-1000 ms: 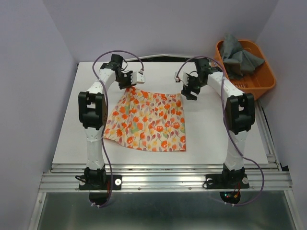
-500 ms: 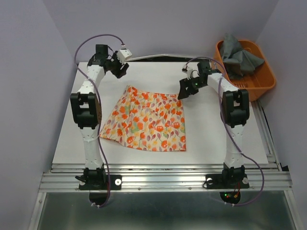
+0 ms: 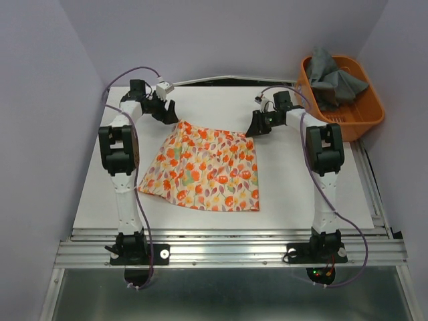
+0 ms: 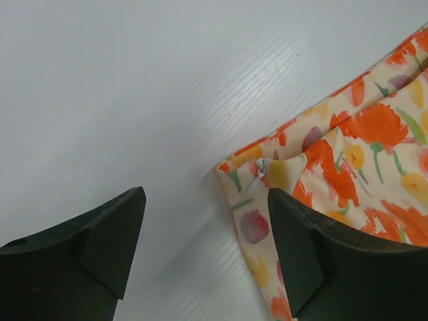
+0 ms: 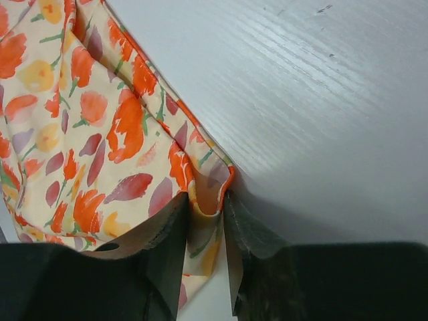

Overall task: Fold and stack the skirts
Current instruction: Flatten the skirt out

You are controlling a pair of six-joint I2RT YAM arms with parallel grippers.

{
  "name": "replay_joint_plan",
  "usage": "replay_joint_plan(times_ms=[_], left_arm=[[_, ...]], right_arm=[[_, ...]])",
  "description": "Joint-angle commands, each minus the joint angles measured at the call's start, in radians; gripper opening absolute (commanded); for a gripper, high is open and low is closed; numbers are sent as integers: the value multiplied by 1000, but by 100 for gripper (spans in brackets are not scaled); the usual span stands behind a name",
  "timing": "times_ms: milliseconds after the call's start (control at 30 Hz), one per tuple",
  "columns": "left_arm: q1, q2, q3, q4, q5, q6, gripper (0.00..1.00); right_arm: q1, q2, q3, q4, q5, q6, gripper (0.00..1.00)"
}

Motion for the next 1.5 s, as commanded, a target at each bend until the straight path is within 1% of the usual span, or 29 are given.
replay_joint_plan(times_ms=[0, 133, 233, 300, 333, 367, 400, 433, 467, 533, 633, 667, 733, 800, 900, 933, 967, 1033, 1067, 1100, 1133, 1167, 1200, 1267, 1300, 1333, 1400, 1433, 1467], left_arm=[[-5, 30, 6, 65, 128, -124, 86], [-11, 76, 35, 76, 174, -179, 84], [-12, 92, 42, 103, 182, -205, 75], [-12, 105, 67, 105, 185, -230, 57], [-11, 119, 79, 90, 199, -236, 42], [-9, 121, 91, 88, 208, -236, 36], [-6, 118, 89, 94, 214, -241, 29], [-3, 103, 81, 112, 216, -271, 22], [11, 89, 66, 149, 220, -285, 9], [28, 46, 56, 193, 223, -323, 0], [66, -14, 76, 200, 251, -337, 0], [75, -32, 84, 200, 295, -327, 0], [95, -94, 93, 200, 326, -319, 0], [103, -155, 101, 188, 373, -278, 0], [101, -220, 84, 191, 395, -232, 0], [101, -250, 81, 230, 401, -238, 0], [100, -263, 78, 268, 394, -256, 0], [95, -272, 96, 383, 383, -325, 0], [94, -263, 127, 408, 352, -339, 0], [92, -252, 213, 437, 345, -353, 0], [92, -212, 271, 456, 344, -385, 0], [94, -186, 412, 468, 319, -399, 0], [95, -147, 479, 474, 314, -415, 0], [103, -137, 564, 535, 326, -470, 0], [104, -149, 546, 551, 338, -474, 0], [106, -204, 505, 572, 357, -471, 0], [107, -291, 274, 594, 409, -376, 0], [107, -392, 182, 594, 418, -329, 0], [107, -443, -8, 583, 430, -222, 0]], right_arm=[[0, 15, -25, 46, -19, -5, 29], [0, 6, -19, 43, -34, -25, 26], [-10, -2, -16, 45, -30, -29, 21], [-19, 0, 4, 42, -33, -20, 15], [-19, -2, 13, 42, -33, -16, 14], [-28, -8, 16, 42, -36, -17, 13], [-40, -14, 18, 42, -39, -15, 6], [-40, -20, 19, 42, -39, -14, 3], [-53, -29, 21, 42, -39, -17, 1], [-79, -61, 22, 43, -41, -17, 1], [-105, -104, 47, 42, -58, -5, 1], [-120, -115, 59, 43, -64, 7, 1], [-132, -147, 108, 40, -84, 15, 1], [-132, -169, 142, 40, -104, 9, 1], [-132, -196, 224, 37, -134, 11, 1], [-132, -195, 253, 37, -131, 14, 1], [-132, -178, 328, 42, -131, 12, 1], [-132, -149, 427, 56, -98, 17, 1], [-132, -129, 483, 63, -84, 27, 1], [-132, -89, 599, 83, -65, 35, 1], [-132, -71, 654, 98, -41, 38, 1], [-132, -61, 695, 147, -39, 49, 1], [-132, -66, 724, 180, -35, 57, 1], [-132, -109, 687, 297, -36, 57, 1], [-132, -141, 648, 330, -54, 49, 1], [-132, -219, 537, 358, -68, 32, 1], [-132, -302, 405, 395, -103, -75, 1], [-120, -342, 337, 382, -129, -133, 1], [-102, -413, 206, 326, -148, -284, 1]])
